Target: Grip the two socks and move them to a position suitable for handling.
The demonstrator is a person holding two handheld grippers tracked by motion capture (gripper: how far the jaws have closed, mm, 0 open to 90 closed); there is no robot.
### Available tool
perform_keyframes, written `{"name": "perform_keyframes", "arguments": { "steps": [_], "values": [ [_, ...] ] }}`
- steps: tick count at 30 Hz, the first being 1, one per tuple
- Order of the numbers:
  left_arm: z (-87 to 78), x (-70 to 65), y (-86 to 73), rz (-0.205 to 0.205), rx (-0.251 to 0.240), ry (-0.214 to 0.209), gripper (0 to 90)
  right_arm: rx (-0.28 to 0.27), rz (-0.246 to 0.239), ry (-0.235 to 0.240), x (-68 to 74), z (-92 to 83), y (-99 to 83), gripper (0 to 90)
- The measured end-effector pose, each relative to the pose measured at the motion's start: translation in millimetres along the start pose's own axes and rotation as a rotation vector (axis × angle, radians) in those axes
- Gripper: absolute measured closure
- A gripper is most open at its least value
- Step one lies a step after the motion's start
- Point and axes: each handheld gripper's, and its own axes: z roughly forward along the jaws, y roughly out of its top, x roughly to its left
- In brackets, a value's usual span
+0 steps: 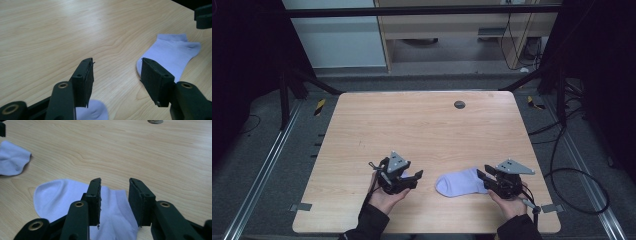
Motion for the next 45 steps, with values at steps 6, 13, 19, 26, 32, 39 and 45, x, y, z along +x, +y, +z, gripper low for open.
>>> {"name": "perform_keyframes", "arguments": {
  "steps": [6, 13, 19, 26, 32, 39, 45],
  "values": [
    [-24.8, 19.4, -3.1, -0.013, -0.010, 0.043, 41.4, -0.011, -0.015, 0.026, 8.4, 4.8, 8.6, 58.3],
    [-48.7, 43.7, -22.3, -0.054, -0.006, 0.105, 40.7, -0.033, -0.029, 0.066, 21.3, 13.5, 20.9, 53.5],
    [-65.4, 65.3, -40.7, -0.101, -0.012, 0.154, 41.0, -0.034, -0.056, 0.092, 34.7, 23.9, 28.6, 50.4],
    [-77.8, 82.1, -63.8, -0.140, -0.006, 0.197, 41.7, -0.023, -0.085, 0.136, 55.4, 40.8, 35.3, 49.8],
    [-82.8, 88.7, -76.3, -0.157, 0.003, 0.221, 42.9, -0.004, -0.113, 0.171, 73.7, 55.9, 39.5, 50.8],
    [-73.3, 88.6, -88.1, -0.166, 0.057, 0.201, 46.6, 0.028, -0.158, 0.250, 103.9, 74.7, 40.8, 53.0],
    [-64.9, 86.1, -90.0, -0.152, 0.083, 0.200, 51.0, 0.072, -0.190, 0.302, 129.0, 94.5, 36.6, 56.2]
  ]
}}
